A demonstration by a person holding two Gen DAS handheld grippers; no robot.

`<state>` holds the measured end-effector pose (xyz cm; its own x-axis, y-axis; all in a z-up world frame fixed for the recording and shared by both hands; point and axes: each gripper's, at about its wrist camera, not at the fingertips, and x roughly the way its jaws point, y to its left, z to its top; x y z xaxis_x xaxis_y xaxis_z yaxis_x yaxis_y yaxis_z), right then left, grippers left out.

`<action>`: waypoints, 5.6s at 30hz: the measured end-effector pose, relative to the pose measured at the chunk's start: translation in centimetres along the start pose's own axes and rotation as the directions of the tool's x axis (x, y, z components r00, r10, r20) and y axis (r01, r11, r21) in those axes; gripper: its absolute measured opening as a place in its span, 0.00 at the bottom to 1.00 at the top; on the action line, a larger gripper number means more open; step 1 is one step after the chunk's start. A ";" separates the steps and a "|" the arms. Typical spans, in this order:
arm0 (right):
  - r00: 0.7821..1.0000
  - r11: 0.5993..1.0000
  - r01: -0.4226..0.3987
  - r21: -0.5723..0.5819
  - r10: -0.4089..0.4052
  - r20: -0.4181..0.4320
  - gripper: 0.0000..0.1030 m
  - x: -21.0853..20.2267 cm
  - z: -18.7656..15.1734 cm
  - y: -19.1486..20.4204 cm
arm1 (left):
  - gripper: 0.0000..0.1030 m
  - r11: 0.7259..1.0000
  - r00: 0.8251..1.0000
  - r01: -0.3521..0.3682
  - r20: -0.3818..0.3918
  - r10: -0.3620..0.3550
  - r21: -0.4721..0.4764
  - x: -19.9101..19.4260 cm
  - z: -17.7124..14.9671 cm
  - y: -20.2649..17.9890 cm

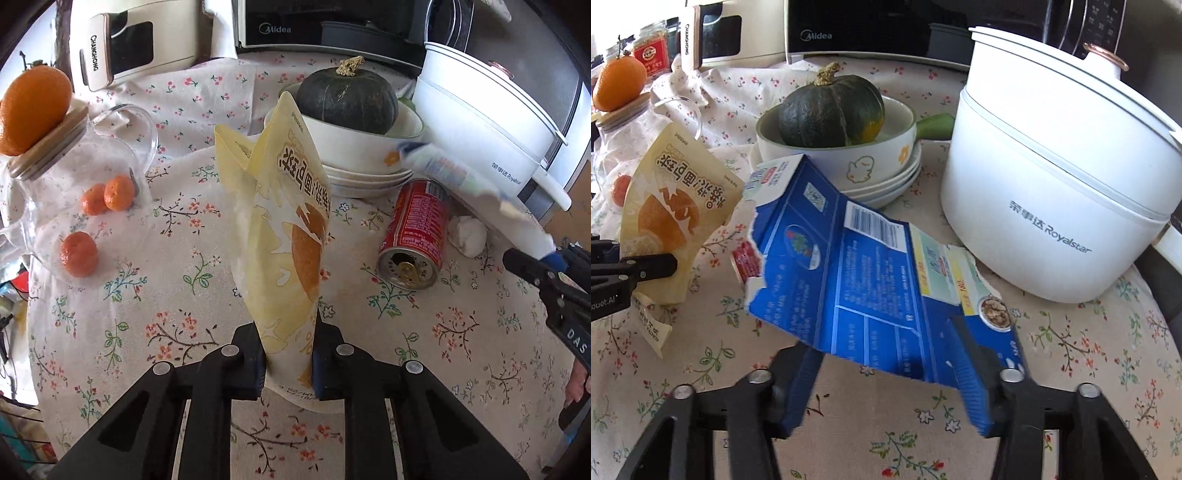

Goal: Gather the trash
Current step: 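Grasp the yellow snack pouch with the left gripper while the right grasps the flattened blue carton, then carry the yellow pouch and blue carton over the bin and release both, then move both tools back over the table toward the red can and tissue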

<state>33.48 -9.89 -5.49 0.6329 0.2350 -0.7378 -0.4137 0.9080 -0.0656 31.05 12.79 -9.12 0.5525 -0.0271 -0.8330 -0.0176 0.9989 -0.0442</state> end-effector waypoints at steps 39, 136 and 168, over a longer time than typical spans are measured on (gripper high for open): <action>0.989 0.944 -0.037 0.327 -0.012 0.147 0.00 -25.7 -11.3 -5.8 | 0.18 0.978 0.980 0.193 0.040 -0.197 0.077 -17.7 -12.1 -12.7; 0.967 0.727 0.246 0.641 -0.142 -0.210 0.72 -28.6 -26.0 -21.9 | 0.87 0.930 0.974 0.217 -0.008 -0.225 0.295 -13.5 -12.4 -26.7; 0.971 0.884 0.136 0.448 -0.030 -0.236 0.81 -12.9 -11.1 -7.9 | 1.00 0.996 0.998 0.028 0.050 -0.024 -0.085 -13.3 -8.4 -5.8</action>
<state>21.33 -23.92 -2.94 0.4729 0.1192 -0.8730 0.0140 0.9897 0.1427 16.86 7.05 -2.43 0.5935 -0.0494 -0.8033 -0.0727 0.9907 -0.1146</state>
